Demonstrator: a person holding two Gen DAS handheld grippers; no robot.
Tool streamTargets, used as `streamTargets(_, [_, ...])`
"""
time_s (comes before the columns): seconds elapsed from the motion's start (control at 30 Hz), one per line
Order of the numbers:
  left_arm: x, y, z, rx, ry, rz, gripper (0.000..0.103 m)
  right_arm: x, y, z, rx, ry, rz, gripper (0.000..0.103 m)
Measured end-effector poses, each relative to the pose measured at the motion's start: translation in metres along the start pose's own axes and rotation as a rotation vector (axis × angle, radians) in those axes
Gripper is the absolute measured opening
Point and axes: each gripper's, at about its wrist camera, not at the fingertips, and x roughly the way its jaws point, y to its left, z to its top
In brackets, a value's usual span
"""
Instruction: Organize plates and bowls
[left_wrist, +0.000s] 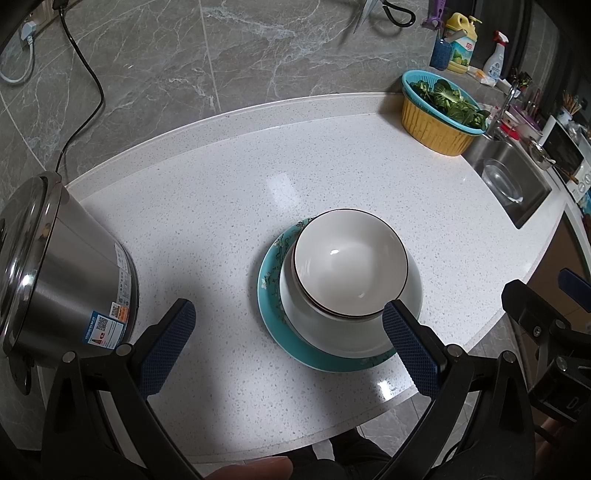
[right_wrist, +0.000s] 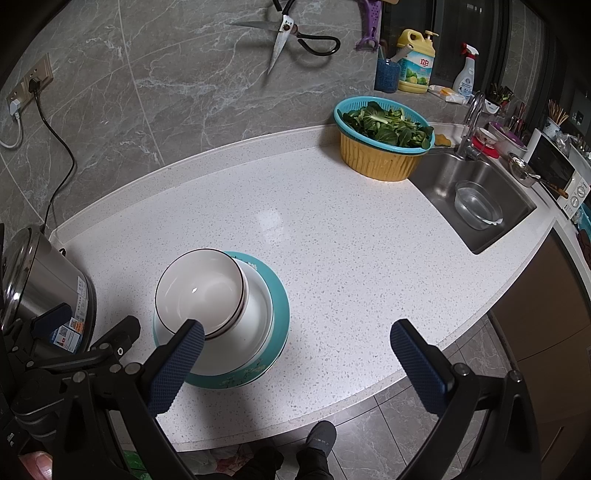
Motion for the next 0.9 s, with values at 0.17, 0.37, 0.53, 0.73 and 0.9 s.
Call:
streamTargets(0.17, [0.0009, 0.0001, 0.0011, 0.000, 0.001, 0.000, 0.103, 0.0000, -0.0001, -0.0003, 0.000, 0.001, -0.001, 0.103])
streamTargets(0.37, [0.0007, 0.0000, 0.0011, -0.001, 0.000, 0.002, 0.103, 0.0002, 0.0000, 0.0010, 0.000, 0.001, -0.001, 0.103])
streamTargets(0.53, [0.0028, -0.0012, 0.0027, -0.004, 0.000, 0.003, 0.103, 0.0010, -0.0003, -0.0012, 0.000, 0.003, 0.000, 0.103])
streamTargets(0.73, [0.0037, -0.0017, 0.0039, -0.003, -0.003, 0.005, 0.103, 0.0034, -0.0004, -0.0039, 0.000, 0.006, 0.001, 0.103])
streamTargets(0.9, [0.0063, -0.0019, 0.0078, -0.004, -0.004, 0.003, 0.103, 0.0074, -0.0026, -0.0004, -0.005, 0.012, 0.007, 0.103])
